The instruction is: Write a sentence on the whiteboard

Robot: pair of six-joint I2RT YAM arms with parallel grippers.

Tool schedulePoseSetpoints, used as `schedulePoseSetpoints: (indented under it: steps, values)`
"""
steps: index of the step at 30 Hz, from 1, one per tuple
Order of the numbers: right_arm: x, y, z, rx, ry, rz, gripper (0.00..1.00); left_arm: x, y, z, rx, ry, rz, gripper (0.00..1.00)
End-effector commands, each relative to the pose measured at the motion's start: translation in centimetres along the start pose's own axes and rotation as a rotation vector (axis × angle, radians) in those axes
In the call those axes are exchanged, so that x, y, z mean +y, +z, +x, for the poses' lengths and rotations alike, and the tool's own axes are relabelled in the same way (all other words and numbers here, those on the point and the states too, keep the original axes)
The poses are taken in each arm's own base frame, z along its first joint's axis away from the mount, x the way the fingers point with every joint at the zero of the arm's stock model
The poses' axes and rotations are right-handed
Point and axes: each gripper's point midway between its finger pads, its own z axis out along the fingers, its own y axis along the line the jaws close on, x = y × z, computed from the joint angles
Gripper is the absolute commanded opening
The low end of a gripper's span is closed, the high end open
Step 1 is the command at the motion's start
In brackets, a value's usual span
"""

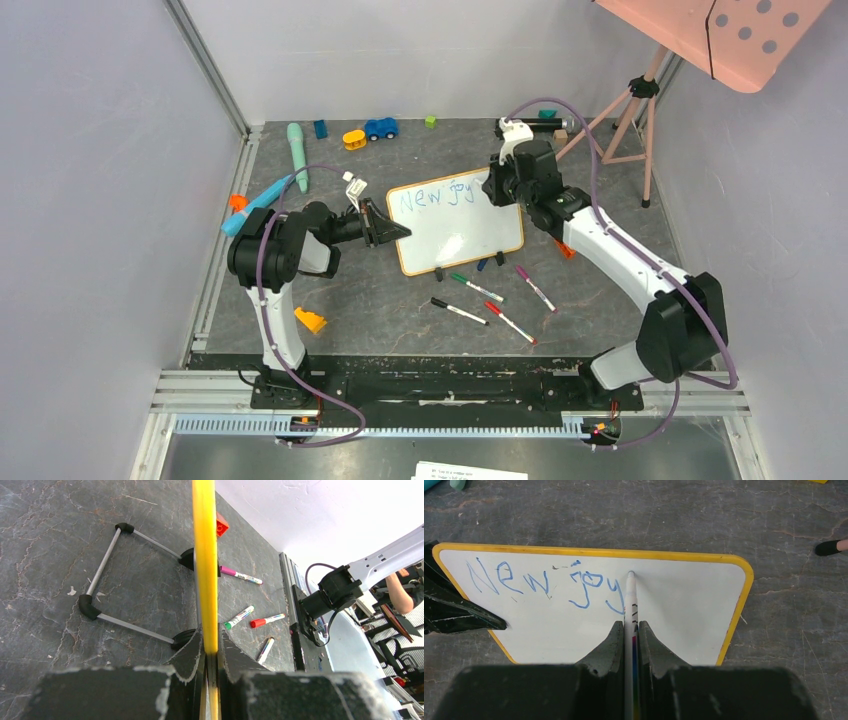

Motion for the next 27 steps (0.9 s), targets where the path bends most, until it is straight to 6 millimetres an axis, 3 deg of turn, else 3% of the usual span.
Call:
schedulePoseSetpoints:
  steps: [1,16,27]
  values:
    - [-0.3,0.4,-2.4,-0.054,0.005,0.024,0.00,-0.9,0.3,-1.2,-0.007,0.163,0.054,0.02]
    - [1.0,0.8,-1.2,-0.021,0.006,-0.054,0.00,-0.8,0.3,-1.2,-0.008,0.165,0.053,0.02]
    - [-0.2,0.2,0.8,0.014,0.003,-0.005,0.00,-0.8,0.3,-1.2,-0.011,0.164,0.050,0.02]
